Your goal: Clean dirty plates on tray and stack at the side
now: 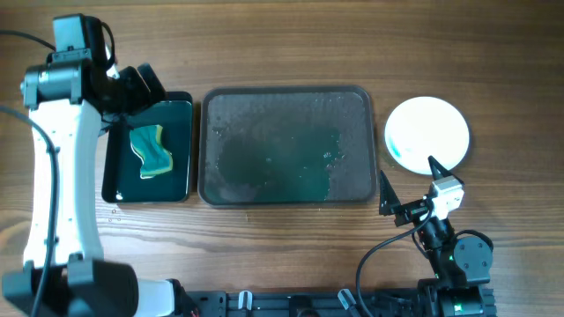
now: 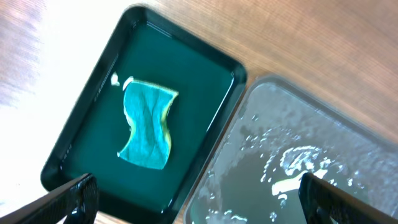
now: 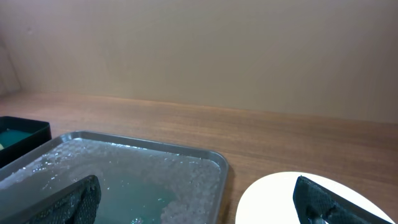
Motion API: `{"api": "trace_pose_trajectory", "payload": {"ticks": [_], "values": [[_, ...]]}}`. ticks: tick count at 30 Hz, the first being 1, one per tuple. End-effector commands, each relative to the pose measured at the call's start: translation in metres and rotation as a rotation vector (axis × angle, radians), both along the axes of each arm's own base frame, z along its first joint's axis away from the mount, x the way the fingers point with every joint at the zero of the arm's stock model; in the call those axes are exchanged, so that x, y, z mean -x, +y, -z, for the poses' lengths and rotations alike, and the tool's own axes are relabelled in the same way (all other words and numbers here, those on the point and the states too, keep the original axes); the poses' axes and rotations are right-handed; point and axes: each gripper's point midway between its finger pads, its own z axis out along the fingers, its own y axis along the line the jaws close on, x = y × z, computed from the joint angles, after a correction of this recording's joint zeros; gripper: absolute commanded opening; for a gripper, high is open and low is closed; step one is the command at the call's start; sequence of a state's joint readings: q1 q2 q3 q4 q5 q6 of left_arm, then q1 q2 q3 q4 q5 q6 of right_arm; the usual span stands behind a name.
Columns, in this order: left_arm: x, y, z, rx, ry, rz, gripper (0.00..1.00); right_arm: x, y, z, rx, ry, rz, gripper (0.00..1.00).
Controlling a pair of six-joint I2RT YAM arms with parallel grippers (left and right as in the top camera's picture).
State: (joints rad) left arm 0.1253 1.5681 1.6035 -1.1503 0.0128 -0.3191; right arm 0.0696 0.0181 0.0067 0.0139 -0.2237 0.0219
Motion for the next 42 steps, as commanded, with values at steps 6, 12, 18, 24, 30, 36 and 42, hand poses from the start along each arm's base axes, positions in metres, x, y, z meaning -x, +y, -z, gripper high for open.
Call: {"api": "trace_pose_trajectory", "payload": {"ticks": [6, 12, 18, 24, 30, 36, 42], "values": [[0.047, -0.016, -0.090, -0.074, -0.589, 0.034, 1.00, 0.000, -0.001, -0.003, -0.012, -0.013, 0.011, 1.00], [0.101, -0.021, -0.050, -0.116, -0.838, 0.043, 1.00, 0.000, -0.001, -0.003, -0.011, -0.013, 0.011, 1.00], [0.119, -0.024, -0.004, -0.130, -0.992, 0.046, 1.00, 0.000, -0.001, -0.003, -0.011, -0.013, 0.011, 1.00], [0.125, -0.032, 0.027, -0.169, -1.067, 0.104, 1.00, 0.000, -0.001, -0.003, -0.012, -0.013, 0.011, 1.00], [0.125, -0.019, 0.046, -0.240, -1.033, 0.062, 1.00, 0.000, -0.001, -0.003, -0.012, -0.013, 0.011, 1.00], [0.124, -0.017, 0.039, -0.270, -1.106, 0.055, 1.00, 0.000, -0.001, -0.003, -0.012, -0.013, 0.011, 1.00], [0.123, -0.021, 0.067, -0.248, -1.023, 0.083, 1.00, 0.000, -0.001, -0.003, -0.012, -0.013, 0.011, 1.00]]}}
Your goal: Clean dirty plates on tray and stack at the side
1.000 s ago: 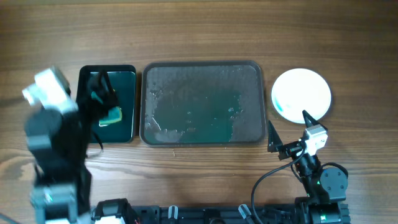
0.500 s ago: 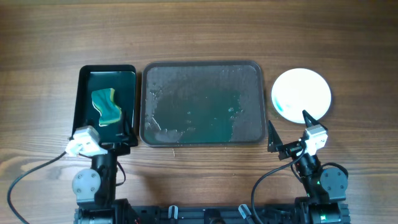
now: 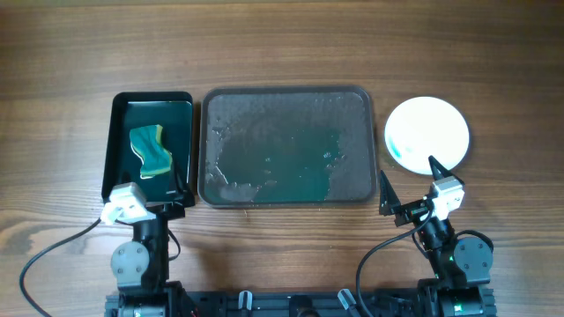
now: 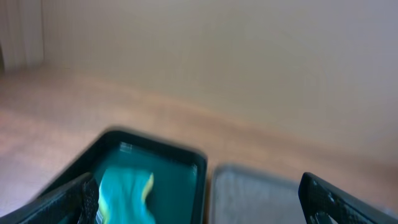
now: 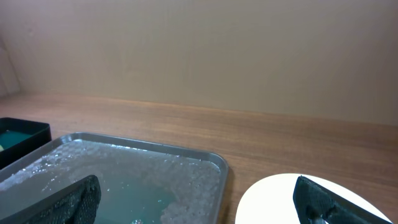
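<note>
A white plate point(image 3: 426, 134) lies on the table to the right of the grey tray point(image 3: 286, 104), which holds soapy water and no plate. The plate point(image 5: 273, 199) shows again low in the right wrist view, beside the tray's rim point(image 5: 214, 163). My right gripper point(image 3: 408, 183) stands open near the table's front, between tray and plate; in its own view it point(image 5: 199, 205) holds nothing. Folded back at the front left, my left gripper point(image 3: 145, 192) is open and empty too; its blurred view point(image 4: 199, 205) faces the sponge.
A small dark green tray point(image 3: 119, 145) stands left of the grey tray, with a blue and yellow sponge point(image 3: 152, 150) lying in it. The sponge point(image 4: 124, 193) and that tray's rim point(image 4: 155, 146) appear blurred in the left wrist view. Wooden table all around.
My left arm was stretched out over the far left with its gripper above the small tray; now it is folded back at the table's near edge, still open. The right arm has not moved.
</note>
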Motion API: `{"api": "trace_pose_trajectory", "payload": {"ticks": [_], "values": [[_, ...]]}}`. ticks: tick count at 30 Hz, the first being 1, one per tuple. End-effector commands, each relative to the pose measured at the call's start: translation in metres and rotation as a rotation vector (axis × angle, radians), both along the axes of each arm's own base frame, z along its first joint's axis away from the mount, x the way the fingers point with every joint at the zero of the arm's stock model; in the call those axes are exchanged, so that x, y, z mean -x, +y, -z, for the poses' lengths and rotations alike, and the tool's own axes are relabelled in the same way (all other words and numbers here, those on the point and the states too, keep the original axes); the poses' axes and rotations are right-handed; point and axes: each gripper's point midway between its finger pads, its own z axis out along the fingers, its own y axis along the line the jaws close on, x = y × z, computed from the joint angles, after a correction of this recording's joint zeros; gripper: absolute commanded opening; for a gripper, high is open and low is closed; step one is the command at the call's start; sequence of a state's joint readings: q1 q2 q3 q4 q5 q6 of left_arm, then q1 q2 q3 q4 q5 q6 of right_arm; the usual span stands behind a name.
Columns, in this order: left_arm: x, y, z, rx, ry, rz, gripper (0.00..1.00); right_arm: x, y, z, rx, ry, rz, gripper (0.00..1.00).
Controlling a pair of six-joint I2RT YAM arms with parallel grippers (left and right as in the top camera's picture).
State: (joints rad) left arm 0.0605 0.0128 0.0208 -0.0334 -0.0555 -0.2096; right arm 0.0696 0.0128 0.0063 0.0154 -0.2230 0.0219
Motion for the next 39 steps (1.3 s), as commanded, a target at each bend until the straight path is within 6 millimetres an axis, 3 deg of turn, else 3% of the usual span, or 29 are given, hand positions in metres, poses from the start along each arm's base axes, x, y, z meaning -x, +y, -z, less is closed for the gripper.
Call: {"api": "trace_pose_trajectory", "payload": {"ticks": [1, 39], "values": [[-0.0002, -0.0042, 0.0145, -0.018, 0.045, 0.024, 1.00, 0.0001, -0.0013, -0.0020, -0.011, -0.007, 0.010, 1.00], [-0.0005, -0.0078, 0.0144, -0.016, 0.045, 0.045, 1.00, 0.0001, -0.0012, -0.0020, -0.011, -0.007, 0.010, 1.00]]}}
